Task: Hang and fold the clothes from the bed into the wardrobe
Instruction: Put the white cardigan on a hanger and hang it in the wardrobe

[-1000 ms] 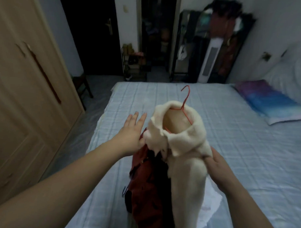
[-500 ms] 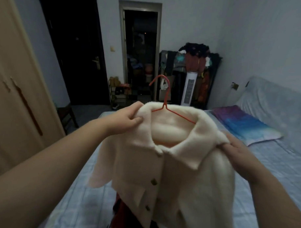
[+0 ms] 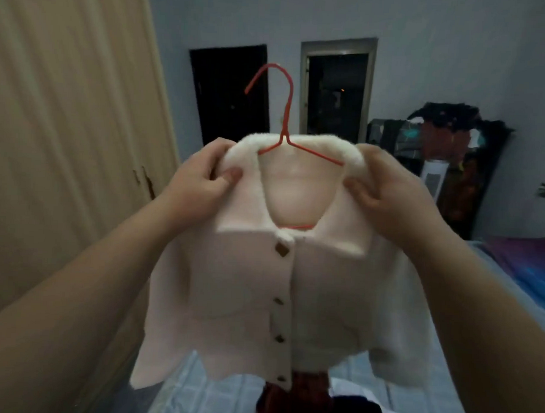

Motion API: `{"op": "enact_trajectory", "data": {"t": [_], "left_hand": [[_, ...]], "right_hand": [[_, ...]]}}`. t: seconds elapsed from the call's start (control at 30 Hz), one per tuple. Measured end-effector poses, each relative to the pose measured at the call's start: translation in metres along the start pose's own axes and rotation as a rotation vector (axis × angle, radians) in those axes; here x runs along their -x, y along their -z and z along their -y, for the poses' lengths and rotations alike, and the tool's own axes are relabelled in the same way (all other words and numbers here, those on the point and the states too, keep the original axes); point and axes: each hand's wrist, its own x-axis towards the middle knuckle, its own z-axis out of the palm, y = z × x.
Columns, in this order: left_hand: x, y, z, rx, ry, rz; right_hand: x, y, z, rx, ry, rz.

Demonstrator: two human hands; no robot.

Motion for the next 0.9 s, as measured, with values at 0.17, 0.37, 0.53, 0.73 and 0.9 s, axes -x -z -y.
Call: {"op": "enact_trajectory", "data": {"t": [0.17,0.37,0.53,0.73,0.9], "left_hand": [[0.015,0.066,-0.009,-0.124,-0.002,-0.161],[0.055,0.163,-0.012,-0.596,0.072,-0.105],[0.121,0.251,-0.031,-0.716,0.069,-0.166],[0.24,0.361,-0.075,-0.858,0.056,-0.409],[0.357,0.46,-0.12,-0.866,0.182,-0.414]], "right_hand": [[-0.036,-0.012,0.069,0.018,0.202,-0.07],[-0.049,-0.017,0.126,-0.026,0.269,-0.084],[-0.032,-0.008,0.204,-0.126,0.39,0.058],[0.025,-0.001,0.31,-0.439,0.488,0.292],[0.068,-0.014,0.433,-0.588,0.537,0.555]]}}
